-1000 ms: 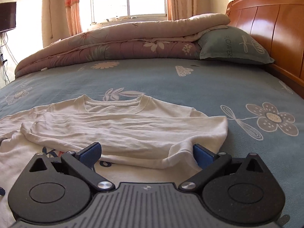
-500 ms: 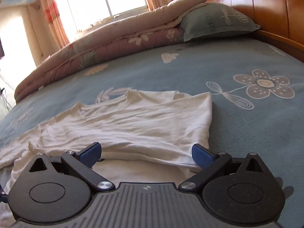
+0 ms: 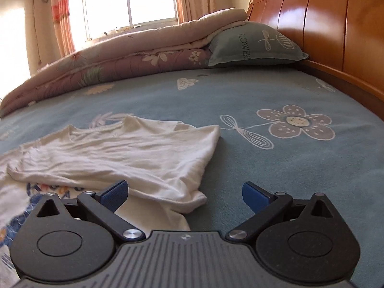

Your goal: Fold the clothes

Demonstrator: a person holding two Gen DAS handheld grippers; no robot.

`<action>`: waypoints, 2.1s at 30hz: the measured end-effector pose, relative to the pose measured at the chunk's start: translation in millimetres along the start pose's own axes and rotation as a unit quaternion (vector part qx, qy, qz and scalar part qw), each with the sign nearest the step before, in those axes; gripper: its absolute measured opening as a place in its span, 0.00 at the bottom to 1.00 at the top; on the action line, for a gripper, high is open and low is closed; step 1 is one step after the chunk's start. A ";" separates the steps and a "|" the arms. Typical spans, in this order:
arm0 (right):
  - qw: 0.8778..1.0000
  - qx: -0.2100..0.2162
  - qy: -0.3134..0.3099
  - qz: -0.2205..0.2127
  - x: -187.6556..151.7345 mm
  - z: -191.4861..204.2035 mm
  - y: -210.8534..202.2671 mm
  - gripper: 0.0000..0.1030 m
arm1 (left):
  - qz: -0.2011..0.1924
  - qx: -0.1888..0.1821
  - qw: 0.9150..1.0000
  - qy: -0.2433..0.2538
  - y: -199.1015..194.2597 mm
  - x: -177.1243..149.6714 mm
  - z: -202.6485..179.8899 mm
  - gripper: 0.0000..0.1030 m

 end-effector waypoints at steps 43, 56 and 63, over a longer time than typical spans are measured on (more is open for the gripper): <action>0.986 0.097 -0.108 0.081 -4.1 133.2 -33.0 1.00 | 0.017 0.072 0.993 -0.095 -29.8 -5.8 21.0 0.99; 0.977 0.044 -0.151 0.142 -74.0 119.8 -16.4 1.00 | -0.025 0.069 0.987 -0.140 -30.9 -19.7 29.0 0.99; 0.977 0.052 -0.168 0.119 -77.2 120.6 -20.5 1.00 | 0.017 0.099 0.979 -0.179 -31.4 26.3 47.6 0.99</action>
Point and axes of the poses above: each gripper's, at about its wrist camera, not at the fingertips, and y roughly the way its jaws point, z to its left, x to its top, the point moved 8 cm from there along y, roughly the way its jaws point, and after that the axes turned 1 degree about z, right-handed, at the moved point
